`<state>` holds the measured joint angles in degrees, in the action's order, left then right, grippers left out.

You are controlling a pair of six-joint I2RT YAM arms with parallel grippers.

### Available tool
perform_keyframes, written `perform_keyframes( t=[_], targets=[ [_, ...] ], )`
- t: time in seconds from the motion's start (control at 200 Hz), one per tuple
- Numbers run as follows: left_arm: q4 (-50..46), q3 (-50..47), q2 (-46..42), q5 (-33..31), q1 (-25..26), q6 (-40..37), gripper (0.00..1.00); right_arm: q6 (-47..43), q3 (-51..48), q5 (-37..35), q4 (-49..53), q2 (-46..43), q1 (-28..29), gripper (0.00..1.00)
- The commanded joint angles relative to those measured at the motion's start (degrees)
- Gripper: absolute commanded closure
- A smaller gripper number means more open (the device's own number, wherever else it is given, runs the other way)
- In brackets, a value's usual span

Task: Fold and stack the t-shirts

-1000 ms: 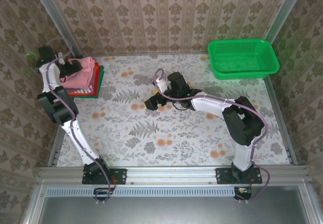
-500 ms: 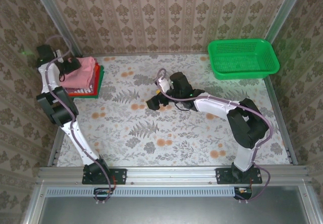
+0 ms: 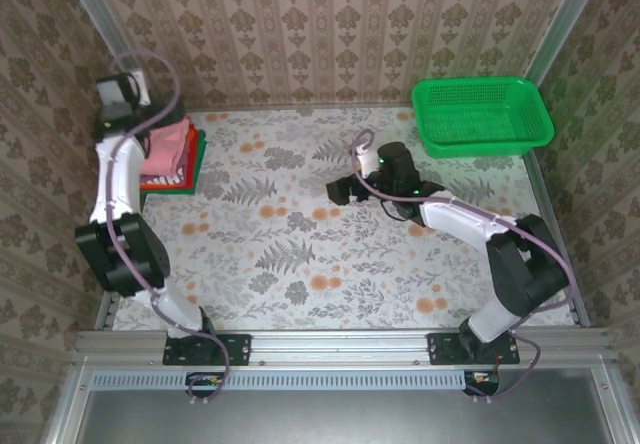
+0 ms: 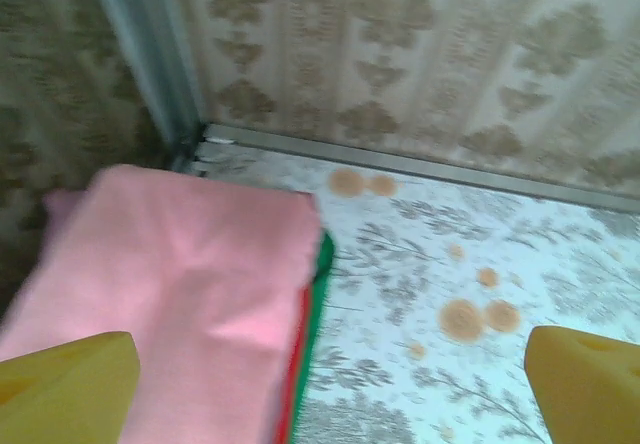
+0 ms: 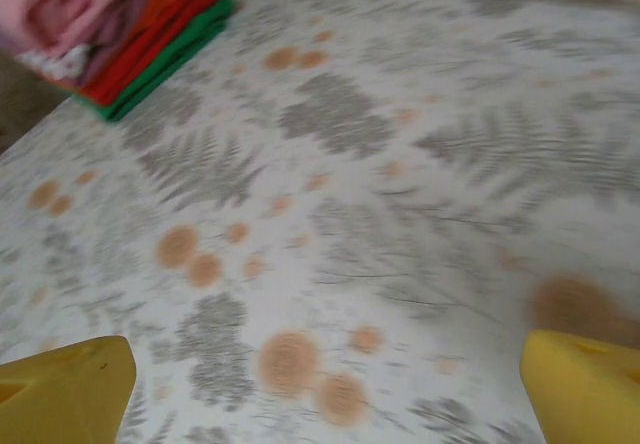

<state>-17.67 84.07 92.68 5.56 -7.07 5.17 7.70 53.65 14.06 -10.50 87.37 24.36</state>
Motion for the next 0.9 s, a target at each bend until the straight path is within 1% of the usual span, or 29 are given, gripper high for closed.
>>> perform_keyframes(
  t=[0.0, 0.07, 0.17, 0.225, 0.285, 0.355, 0.39, 0.465, 0.5, 0.58, 0.68, 0.715, 0.765, 0.87, 0.895],
  targets=[
    [12.8, -14.5, -5.7, -3.7, 5.6, -1.2, 0.00, 0.2, -4.8, -12.6, -1.8, -6.9, -3.7, 0.00],
    [19.5, -24.4, -9.9, -3.4, 9.2, -2.3, 0.00, -1.2, -8.4, -18.3, -2.6, -11.1, -6.5, 0.00],
    [23.9, -34.7, -13.9, -6.8, 13.1, -3.9, 0.00, -3.2, -13.2, -26.7, -2.8, -15.4, -10.8, 0.00],
    [25.5, -39.6, -16.1, -8.5, 13.7, -3.8, 0.00, -4.4, -16.4, -29.9, -4.5, -17.3, -13.0, 0.00],
    [28.2, -44.8, -19.0, -9.4, 13.7, -3.1, 0.00, -5.9, -19.8, -31.9, -6.6, -18.3, -15.3, 0.00],
    [29.8, -49.0, -22.2, -10.9, 13.5, -3.9, 0.00, -6.8, -23.1, -33.5, -9.1, -18.2, -17.2, 0.00],
    [29.9, -50.7, -23.5, -12.1, 13.4, -4.5, 0.00, -6.3, -24.8, -33.2, -11.3, -18.0, -18.3, 0.00],
    [30.4, -53.4, -25.5, -14.2, 13.2, -6.0, 0.00, -4.5, -28.7, -29.9, -16.9, -17.4, -20.5, 0.00],
    [32.1, -55.0, -25.9, -14.2, 12.9, -6.9, 0.00, -4.0, -30.2, -28.3, -20.4, -16.7, -21.2, 0.00],
    [37.7, -58.5, -25.5, -13.0, 11.8, -8.4, 0.00, -3.5, -32.0, -27.2, -25.4, -14.8, -21.5, 0.00],
    [47.1, -62.3, -22.3, -11.8, 9.8, -8.7, 0.00, -3.8, -33.3, -25.7, -31.3, -12.6, -21.9, 0.00],
    [50.3, -63.1, -21.0, -10.3, 8.9, -8.5, 0.00, -4.1, -33.7, -25.0, -33.4, -11.9, -22.0, 0.00],
    [50.1, -62.2, -19.9, -8.8, 8.2, -8.2, 0.00, -4.6, -34.0, -24.3, -36.8, -10.0, -22.4, 0.00],
    [58.6, -62.6, -15.9, -7.5, 7.6, -8.4, 0.00, -4.0, -33.0, -22.3, -39.5, -4.6, -23.4, 0.00],
    [58.8, -61.9, -14.9, -6.9, 7.1, -7.3, 0.00, -4.0, -32.8, -22.0, -39.9, -3.6, -23.4, 0.00]
  ],
)
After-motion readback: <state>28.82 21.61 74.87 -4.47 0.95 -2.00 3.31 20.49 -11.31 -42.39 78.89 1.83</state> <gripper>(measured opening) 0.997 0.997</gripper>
